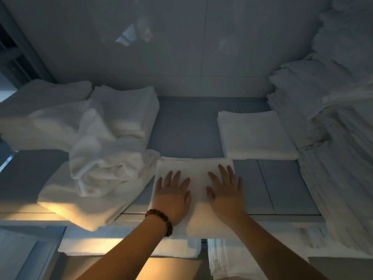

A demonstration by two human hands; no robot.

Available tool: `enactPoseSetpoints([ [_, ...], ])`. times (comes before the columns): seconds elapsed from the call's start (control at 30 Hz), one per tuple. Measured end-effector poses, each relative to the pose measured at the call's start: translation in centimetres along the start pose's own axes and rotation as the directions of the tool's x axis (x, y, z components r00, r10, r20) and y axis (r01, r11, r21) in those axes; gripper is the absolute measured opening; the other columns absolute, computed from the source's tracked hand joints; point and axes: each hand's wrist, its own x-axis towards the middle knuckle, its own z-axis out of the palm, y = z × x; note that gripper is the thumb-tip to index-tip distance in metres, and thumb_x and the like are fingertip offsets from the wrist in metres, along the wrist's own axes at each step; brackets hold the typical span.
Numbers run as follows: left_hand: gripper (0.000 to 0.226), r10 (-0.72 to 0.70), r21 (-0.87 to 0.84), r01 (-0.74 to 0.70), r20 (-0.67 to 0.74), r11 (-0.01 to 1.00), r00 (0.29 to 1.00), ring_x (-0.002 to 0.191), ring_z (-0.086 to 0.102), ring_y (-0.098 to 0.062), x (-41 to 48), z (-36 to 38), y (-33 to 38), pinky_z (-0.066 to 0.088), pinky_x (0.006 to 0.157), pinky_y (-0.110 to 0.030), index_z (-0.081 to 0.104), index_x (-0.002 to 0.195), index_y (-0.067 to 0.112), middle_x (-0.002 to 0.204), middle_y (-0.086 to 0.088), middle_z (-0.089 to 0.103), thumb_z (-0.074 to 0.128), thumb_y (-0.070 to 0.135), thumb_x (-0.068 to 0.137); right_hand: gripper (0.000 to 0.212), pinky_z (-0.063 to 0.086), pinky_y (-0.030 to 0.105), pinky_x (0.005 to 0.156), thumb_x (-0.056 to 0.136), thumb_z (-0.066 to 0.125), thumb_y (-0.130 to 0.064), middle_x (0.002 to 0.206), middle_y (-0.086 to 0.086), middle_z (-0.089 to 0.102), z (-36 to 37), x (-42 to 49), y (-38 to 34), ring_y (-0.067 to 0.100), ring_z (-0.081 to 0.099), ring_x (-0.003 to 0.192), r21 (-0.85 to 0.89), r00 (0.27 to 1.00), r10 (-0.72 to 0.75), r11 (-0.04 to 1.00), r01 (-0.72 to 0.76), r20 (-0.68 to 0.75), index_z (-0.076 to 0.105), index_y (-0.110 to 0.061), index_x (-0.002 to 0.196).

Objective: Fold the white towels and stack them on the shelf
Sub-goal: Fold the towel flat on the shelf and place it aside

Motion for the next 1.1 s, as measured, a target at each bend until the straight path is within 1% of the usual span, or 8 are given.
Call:
enactPoseSetpoints([
  [0.07, 0.057, -0.008, -0.014, 0.009, 0.093, 1.000, 0.996, 0.144, -0.010, -0.024, -1.2, 1.2, 0.2, -0.010, 0.113, -0.048, 0.003, 0.147, 0.038, 0.158, 0.003, -0.005, 0.015, 0.052, 0.094, 0.057, -0.010, 0.057, 0.113, 0.095, 0.023, -0.053, 0.159, -0.002, -0.009, 1.1, -1.1, -0.2, 0.024, -0.016, 0.145, -0.082, 0.982, -0.052, 0.994, 0.068, 0.181, 0.010, -0.036, 0.148],
  [0.17, 0.059, -0.037, 0.013, 0.035, 0.126, 0.999, 0.991, 0.141, -0.022, -0.024, -0.7, 2.5, -0.3, -0.014, 0.113, -0.051, -0.012, 0.144, 0.042, 0.156, 0.006, -0.018, 0.008, 0.059, 0.091, 0.059, -0.014, 0.058, 0.112, 0.094, 0.010, -0.058, 0.156, -0.005, -0.024, 2.0, -0.2, -0.1, 0.022, -0.025, 0.142, -0.110, 0.951, -0.011, 0.993, 0.047, 0.308, -0.013, -0.040, 0.145],
  [0.4, 0.064, -0.037, 0.050, 0.035, 0.050, 0.998, 0.998, 0.141, -0.022, -0.026, 4.4, 3.6, -1.6, -0.020, 0.107, -0.050, -0.019, 0.140, 0.044, 0.155, 0.008, -0.020, -0.009, 0.066, 0.081, 0.060, -0.010, 0.061, 0.112, 0.093, 0.009, -0.061, 0.155, -0.005, -0.025, 2.4, 3.9, -0.2, 0.024, -0.024, 0.143, -0.115, 0.961, -0.001, 0.993, 0.034, 0.278, -0.013, -0.042, 0.145],
  [0.53, 0.058, -0.034, 0.045, 0.031, 0.074, 0.999, 0.997, 0.143, -0.017, -0.028, 7.0, 2.6, -2.0, -0.015, 0.109, -0.052, -0.011, 0.144, 0.042, 0.156, 0.006, -0.015, 0.006, 0.060, 0.092, 0.059, -0.010, 0.063, 0.111, 0.095, 0.010, -0.057, 0.156, -0.001, -0.022, 1.5, 6.1, -1.0, 0.027, -0.021, 0.144, -0.159, 0.952, 0.037, 0.987, 0.013, 0.304, -0.011, -0.037, 0.147],
  [0.63, 0.055, -0.040, 0.009, 0.039, 0.069, 0.999, 0.997, 0.143, -0.014, -0.029, 6.8, 2.3, -0.7, -0.020, 0.106, -0.052, -0.004, 0.147, 0.036, 0.158, 0.002, -0.008, 0.014, 0.048, 0.097, 0.060, -0.015, 0.065, 0.108, 0.097, 0.016, -0.050, 0.157, 0.002, -0.019, 1.6, 5.8, -2.9, 0.029, -0.020, 0.144, -0.161, 0.948, 0.030, 0.987, 0.022, 0.316, -0.008, -0.030, 0.149],
  [0.8, 0.052, -0.061, -0.026, 0.061, -0.009, 0.998, 0.998, 0.142, -0.019, -0.020, 4.0, 3.9, 0.3, -0.018, 0.112, -0.046, -0.014, 0.143, 0.037, 0.156, 0.007, -0.012, 0.006, 0.045, 0.096, 0.056, -0.009, 0.062, 0.111, 0.098, 0.009, -0.042, 0.156, -0.006, -0.021, 3.4, 3.3, -4.0, 0.024, -0.022, 0.143, -0.168, 0.965, 0.018, 0.985, 0.027, 0.260, -0.013, -0.029, 0.147],
  [0.97, 0.054, -0.038, 0.036, 0.040, -0.052, 0.999, 0.998, 0.139, -0.025, -0.021, 1.8, 4.4, -0.8, -0.019, 0.111, -0.045, -0.022, 0.138, 0.040, 0.155, 0.008, -0.017, 0.000, 0.055, 0.091, 0.060, -0.012, 0.057, 0.113, 0.091, 0.005, -0.060, 0.152, -0.004, -0.031, 3.3, 1.8, -2.0, 0.024, -0.027, 0.141, -0.203, 0.968, 0.030, 0.979, 0.021, 0.248, -0.027, -0.040, 0.138],
  [1.1, 0.065, -0.092, 0.005, 0.092, -0.007, 0.996, 0.996, 0.140, -0.025, -0.022, 0.1, 4.4, -2.3, -0.011, 0.114, -0.049, -0.019, 0.141, 0.042, 0.151, 0.010, -0.024, -0.005, 0.067, 0.083, 0.068, -0.013, 0.058, 0.111, 0.084, 0.002, -0.072, 0.146, -0.004, -0.037, 2.7, 0.1, -0.6, 0.023, -0.027, 0.141, -0.175, 0.959, 0.113, 0.982, -0.069, 0.258, -0.031, -0.042, 0.136],
])
